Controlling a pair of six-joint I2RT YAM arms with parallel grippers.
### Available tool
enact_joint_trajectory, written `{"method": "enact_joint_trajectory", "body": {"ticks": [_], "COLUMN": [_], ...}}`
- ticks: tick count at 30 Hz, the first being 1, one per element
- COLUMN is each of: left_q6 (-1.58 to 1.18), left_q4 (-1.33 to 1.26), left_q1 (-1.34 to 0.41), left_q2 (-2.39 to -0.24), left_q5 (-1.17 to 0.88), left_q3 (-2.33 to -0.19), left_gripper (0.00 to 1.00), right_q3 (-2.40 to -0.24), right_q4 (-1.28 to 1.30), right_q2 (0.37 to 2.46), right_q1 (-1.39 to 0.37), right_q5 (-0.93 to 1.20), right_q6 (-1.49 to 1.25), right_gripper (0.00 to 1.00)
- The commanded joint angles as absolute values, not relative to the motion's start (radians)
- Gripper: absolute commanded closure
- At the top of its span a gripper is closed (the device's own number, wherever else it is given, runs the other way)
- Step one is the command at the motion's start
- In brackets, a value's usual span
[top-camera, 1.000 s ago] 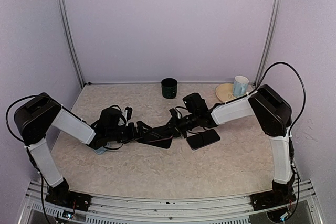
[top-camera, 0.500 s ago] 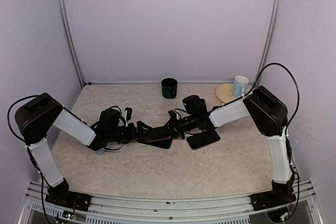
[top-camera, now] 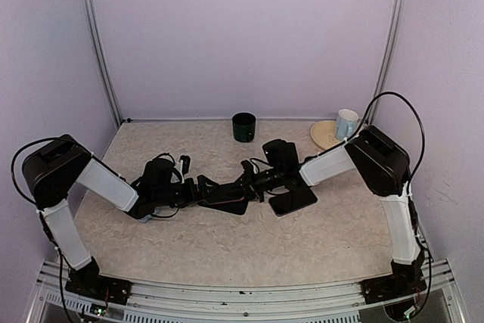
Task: Put the phone into the phone case
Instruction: Install the phone on the phone case.
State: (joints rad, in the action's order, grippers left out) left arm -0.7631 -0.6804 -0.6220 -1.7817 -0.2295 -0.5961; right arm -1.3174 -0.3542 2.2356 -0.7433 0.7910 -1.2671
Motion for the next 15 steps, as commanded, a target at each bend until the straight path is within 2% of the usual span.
{"method": "enact_joint_trajectory", "body": {"ticks": [1,15], "left_q6": [-0.784,-0.774], "left_q4": [-0.715,-0.759], "left_q1": [-0.657,-0.683], "left_q2": [-1.805,-1.807], "left_q5": [-0.287,-0.353], "left_q3": [-0.588,-0.586], "left_gripper": [0.01,0.01], "right_q3": [-1.329,-1.343], "right_q4": [-0.402,-0.406], "right_q2": [2.277,2.302], "right_q1": [-0.751,-0.759], "right_q5": [0.811,0.825], "right_q6": [-1.293,-1.287], "right_gripper": [1.0,1.0]}}
